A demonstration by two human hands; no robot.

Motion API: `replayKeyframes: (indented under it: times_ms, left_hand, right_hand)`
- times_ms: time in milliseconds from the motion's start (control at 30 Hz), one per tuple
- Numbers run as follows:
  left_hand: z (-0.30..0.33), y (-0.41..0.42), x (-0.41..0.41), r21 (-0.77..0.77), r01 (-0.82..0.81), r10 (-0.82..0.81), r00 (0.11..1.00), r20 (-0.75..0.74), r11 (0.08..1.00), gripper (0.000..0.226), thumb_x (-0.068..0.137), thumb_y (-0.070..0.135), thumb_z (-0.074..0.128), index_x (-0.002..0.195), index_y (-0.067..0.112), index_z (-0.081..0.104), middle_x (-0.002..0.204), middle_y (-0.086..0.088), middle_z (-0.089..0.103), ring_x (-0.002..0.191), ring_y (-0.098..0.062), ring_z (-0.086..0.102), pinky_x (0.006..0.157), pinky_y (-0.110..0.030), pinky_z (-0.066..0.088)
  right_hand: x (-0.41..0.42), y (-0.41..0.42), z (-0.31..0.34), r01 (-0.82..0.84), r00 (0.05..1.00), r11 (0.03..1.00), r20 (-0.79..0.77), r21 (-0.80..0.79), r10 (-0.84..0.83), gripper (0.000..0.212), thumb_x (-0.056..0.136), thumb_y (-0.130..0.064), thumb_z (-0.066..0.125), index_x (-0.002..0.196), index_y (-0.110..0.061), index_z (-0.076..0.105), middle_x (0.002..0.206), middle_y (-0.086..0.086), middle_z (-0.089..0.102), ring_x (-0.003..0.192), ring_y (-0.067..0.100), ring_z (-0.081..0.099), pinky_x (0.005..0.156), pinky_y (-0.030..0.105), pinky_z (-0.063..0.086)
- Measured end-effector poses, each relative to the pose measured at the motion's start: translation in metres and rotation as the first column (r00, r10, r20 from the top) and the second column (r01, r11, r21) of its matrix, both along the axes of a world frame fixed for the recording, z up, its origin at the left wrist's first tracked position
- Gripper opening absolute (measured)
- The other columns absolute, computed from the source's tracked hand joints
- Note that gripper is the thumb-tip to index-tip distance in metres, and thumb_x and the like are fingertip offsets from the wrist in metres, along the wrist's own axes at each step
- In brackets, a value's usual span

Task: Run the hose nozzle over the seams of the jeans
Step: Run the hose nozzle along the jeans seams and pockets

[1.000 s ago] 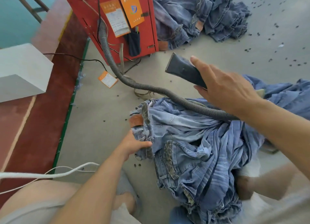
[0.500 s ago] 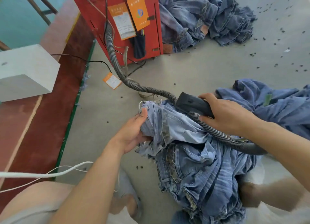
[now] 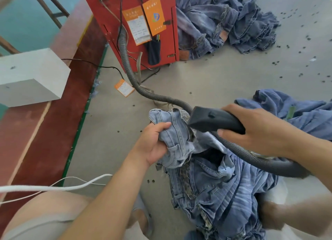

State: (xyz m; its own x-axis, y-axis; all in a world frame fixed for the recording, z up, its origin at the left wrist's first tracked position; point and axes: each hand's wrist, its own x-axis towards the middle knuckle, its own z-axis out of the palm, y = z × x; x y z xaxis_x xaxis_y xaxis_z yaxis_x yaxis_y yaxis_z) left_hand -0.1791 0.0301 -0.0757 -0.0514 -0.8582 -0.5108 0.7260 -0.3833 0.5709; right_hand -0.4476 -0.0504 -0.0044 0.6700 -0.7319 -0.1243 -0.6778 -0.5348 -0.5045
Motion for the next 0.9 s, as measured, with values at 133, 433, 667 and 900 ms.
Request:
replayKeyframes:
  times_ms: [133, 433, 667, 900]
  left_hand:
    - [0.007, -0.001, -0.011, -0.006, 0.042, -0.043, 0.998, -0.039, 0.999, 0.043, 0.093, 0.004, 0.048, 0.133, -0.010, 0.059, 0.137, -0.033, 0.059, 0.123, -0.042, 0.063, 0.097, -0.052, 0.057]
    - [0.003, -0.001, -0.009, -0.043, 0.046, -0.044, 0.998, 0.039, 0.998, 0.044, 0.098, -0.009, 0.037, 0.137, -0.004, 0.056, 0.133, -0.028, 0.065, 0.119, -0.043, 0.066, 0.088, -0.051, 0.060]
    - [0.003, 0.009, -0.016, -0.075, 0.079, -0.080, 0.997, -0.011, 0.994, 0.042, 0.093, -0.009, 0.043, 0.121, 0.000, 0.073, 0.135, -0.028, 0.063, 0.123, -0.043, 0.064, 0.094, -0.053, 0.058]
    - [0.000, 0.012, -0.031, -0.019, 0.096, -0.094, 0.991, 0.091, 0.995, 0.030, 0.101, 0.002, 0.048, 0.119, 0.000, 0.073, 0.131, -0.031, 0.064, 0.119, -0.042, 0.067, 0.101, -0.056, 0.055]
  right_hand:
    - [0.022, 0.009, -0.012, 0.016, 0.996, 1.000, -0.088, 0.021, -0.014, 0.034, 0.088, -0.066, 0.049, 0.110, -0.041, 0.049, 0.075, -0.014, 0.062, 0.060, 0.004, 0.061, 0.057, 0.028, 0.051]
    - [0.014, -0.017, -0.015, 0.306, 0.952, 0.952, 0.010, 0.008, -0.306, 0.039, 0.090, -0.062, 0.057, 0.117, -0.035, 0.050, 0.079, -0.009, 0.064, 0.065, 0.010, 0.061, 0.055, 0.031, 0.045]
    - [0.025, -0.025, -0.043, 0.411, 0.911, 0.908, -0.011, 0.085, -0.412, 0.096, 0.094, -0.040, 0.073, 0.156, -0.043, -0.001, 0.099, 0.016, 0.065, 0.062, 0.020, 0.056, 0.054, 0.034, 0.042]
    - [0.063, 0.014, -0.055, 0.276, 0.940, 0.950, 0.166, 0.146, -0.299, 0.117, 0.062, -0.083, 0.077, 0.150, -0.052, 0.006, 0.116, -0.002, 0.061, 0.087, 0.020, 0.061, 0.067, 0.031, 0.046]
